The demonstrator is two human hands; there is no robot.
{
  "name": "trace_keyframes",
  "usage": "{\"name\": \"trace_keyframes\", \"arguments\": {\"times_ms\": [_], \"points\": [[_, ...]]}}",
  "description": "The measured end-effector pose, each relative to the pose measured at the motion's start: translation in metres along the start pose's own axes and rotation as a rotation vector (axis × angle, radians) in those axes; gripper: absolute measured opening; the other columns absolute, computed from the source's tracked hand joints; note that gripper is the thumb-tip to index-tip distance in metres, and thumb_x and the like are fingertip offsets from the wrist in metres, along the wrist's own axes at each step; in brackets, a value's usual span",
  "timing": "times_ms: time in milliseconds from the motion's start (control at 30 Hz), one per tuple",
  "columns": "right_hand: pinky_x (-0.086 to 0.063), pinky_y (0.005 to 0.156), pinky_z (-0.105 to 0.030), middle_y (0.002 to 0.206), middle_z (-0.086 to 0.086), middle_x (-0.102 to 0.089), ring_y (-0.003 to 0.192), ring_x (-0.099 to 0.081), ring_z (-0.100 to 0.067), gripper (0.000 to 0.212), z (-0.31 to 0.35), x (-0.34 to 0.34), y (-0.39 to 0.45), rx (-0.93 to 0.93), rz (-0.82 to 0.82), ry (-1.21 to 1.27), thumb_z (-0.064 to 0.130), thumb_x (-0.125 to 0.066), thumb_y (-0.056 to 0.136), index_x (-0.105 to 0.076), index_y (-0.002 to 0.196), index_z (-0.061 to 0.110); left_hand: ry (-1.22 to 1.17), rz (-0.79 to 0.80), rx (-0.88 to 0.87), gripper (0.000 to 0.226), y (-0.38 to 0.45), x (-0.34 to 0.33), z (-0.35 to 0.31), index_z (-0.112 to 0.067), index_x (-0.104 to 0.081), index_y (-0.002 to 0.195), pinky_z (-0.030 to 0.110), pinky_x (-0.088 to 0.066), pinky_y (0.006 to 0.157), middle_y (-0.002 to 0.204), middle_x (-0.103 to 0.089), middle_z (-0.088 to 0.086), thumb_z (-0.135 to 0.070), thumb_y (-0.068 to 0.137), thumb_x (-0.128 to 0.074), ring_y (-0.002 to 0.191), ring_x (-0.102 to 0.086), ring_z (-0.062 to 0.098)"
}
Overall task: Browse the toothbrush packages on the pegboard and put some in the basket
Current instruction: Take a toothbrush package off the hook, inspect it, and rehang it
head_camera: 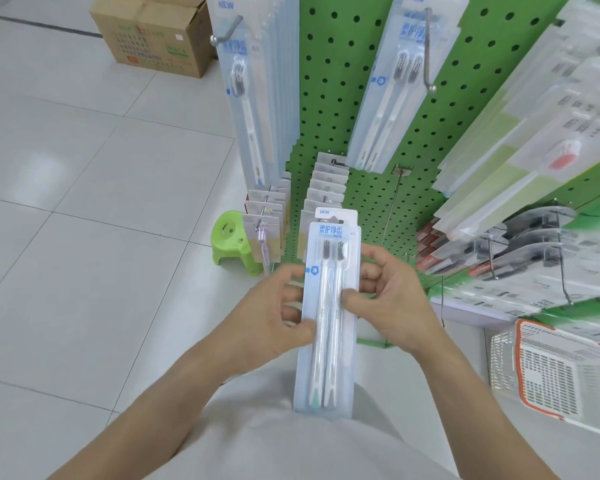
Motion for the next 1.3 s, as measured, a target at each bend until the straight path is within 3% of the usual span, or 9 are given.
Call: {"name": "trace_keyframes", "arguments": {"times_ms": [67,133,267,400,667,833,933,1133,1300], "points": [[-0.055,0.063,-0.039,0.09,-0.008,-0.078,0.076,-0.064,-0.031,0.049,-0.002,0.003,-0.003,0.003,-0.038,-0.002,0.005,-0.07,0.072,-0.064,0.117,0.023,0.0,0.076,0.037,0.042,-0.006,-0.005,0.008,-0.021,-0.054,0.12,0.035,-0.056,0.085,0.101,-0.078,0.007,0.007,0.089,-0.061,0.085,-0.072,0.037],[-0.056,0.063,-0.051,0.094,-0.007,-0.078,0.079,-0.066,-0.037,0.055,-0.005,0.002,-0.007,0.0,-0.007,-0.018,0.006,-0.069,0.072,-0.061,0.123,0.024,-0.013,0.078,0.043,0.039,-0.009,-0.007,0.011,-0.018,-0.054,0.12,0.039,-0.056,0.09,0.1,-0.078,0.011,0.007,0.09,-0.059,0.094,-0.068,0.047],[-0.056,0.068,-0.059,0.099,-0.007,-0.076,0.099,-0.067,-0.034,0.069,-0.017,-0.008,-0.02,-0.031,0.146,-0.039,0.002,-0.066,0.073,-0.05,0.135,0.028,-0.003,0.069,0.032,0.048,-0.007,-0.003,0.009,-0.018,-0.049,0.124,0.044,-0.058,0.09,0.107,-0.077,0.003,0.012,0.087,-0.059,0.095,-0.072,0.037],[-0.055,0.077,-0.063,0.095,-0.017,-0.074,0.09,-0.065,-0.042,0.056,-0.023,-0.003,-0.019,-0.003,0.055,-0.005,0.006,-0.069,0.073,-0.064,0.122,0.032,-0.049,0.045,0.006,0.052,-0.005,-0.004,0.011,-0.021,-0.051,0.127,0.05,-0.06,0.084,0.109,-0.076,0.006,0.011,0.087,-0.058,0.093,-0.07,0.047],[-0.046,0.065,-0.025,0.079,-0.007,-0.074,0.063,-0.052,-0.014,0.034,-0.016,0.004,-0.013,0.104,-0.317,0.167,0.007,-0.067,0.073,-0.071,0.104,0.018,-0.01,0.116,0.068,0.025,-0.001,-0.014,0.014,-0.007,-0.059,0.114,0.034,-0.059,0.066,0.094,-0.076,0.015,0.008,0.095,-0.053,0.073,-0.071,0.022],[-0.057,0.071,-0.031,0.09,-0.003,-0.079,0.074,-0.067,-0.018,0.064,-0.012,0.003,-0.013,0.011,-0.127,0.001,-0.011,-0.073,0.081,-0.054,0.133,0.023,-0.067,-0.063,0.014,0.017,0.002,-0.011,0.013,-0.003,-0.062,0.108,0.032,-0.058,0.055,0.086,-0.075,0.013,0.005,0.1,-0.049,0.061,-0.066,0.023],[-0.053,0.059,-0.029,0.095,-0.003,-0.078,0.077,-0.068,-0.019,0.079,-0.013,-0.003,-0.017,-0.003,-0.045,-0.03,-0.01,-0.074,0.078,-0.046,0.141,0.029,-0.072,-0.097,-0.006,0.023,0.004,-0.005,0.018,-0.004,-0.06,0.113,0.032,-0.059,0.06,0.091,-0.077,0.009,0.009,0.097,-0.051,0.067,-0.067,0.023],[-0.056,0.062,-0.029,0.091,-0.005,-0.078,0.07,-0.07,-0.016,0.065,-0.015,-0.005,-0.02,-0.015,-0.123,0.039,-0.012,-0.074,0.08,-0.056,0.127,0.03,-0.106,-0.062,-0.029,0.045,0.001,-0.005,0.023,-0.014,-0.057,0.119,0.03,-0.06,0.073,0.1,-0.077,0.006,0.019,0.088,-0.055,0.086,-0.072,0.028],[-0.059,0.066,-0.037,0.102,-0.005,-0.075,0.093,-0.068,-0.033,0.072,-0.025,-0.009,-0.021,-0.038,-0.019,-0.02,-0.013,-0.071,0.078,-0.053,0.131,0.033,-0.163,-0.112,-0.032,0.044,-0.002,-0.005,0.031,-0.012,-0.057,0.125,0.029,-0.059,0.071,0.098,-0.076,0.013,0.016,0.091,-0.057,0.09,-0.067,0.04]]}}
Point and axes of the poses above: each hand's wrist, its own y-axis towards the middle knuckle, its own x-axis out of the back of the hand, z = x × y, the point moved 3 cm from there along y, towards the middle knuckle
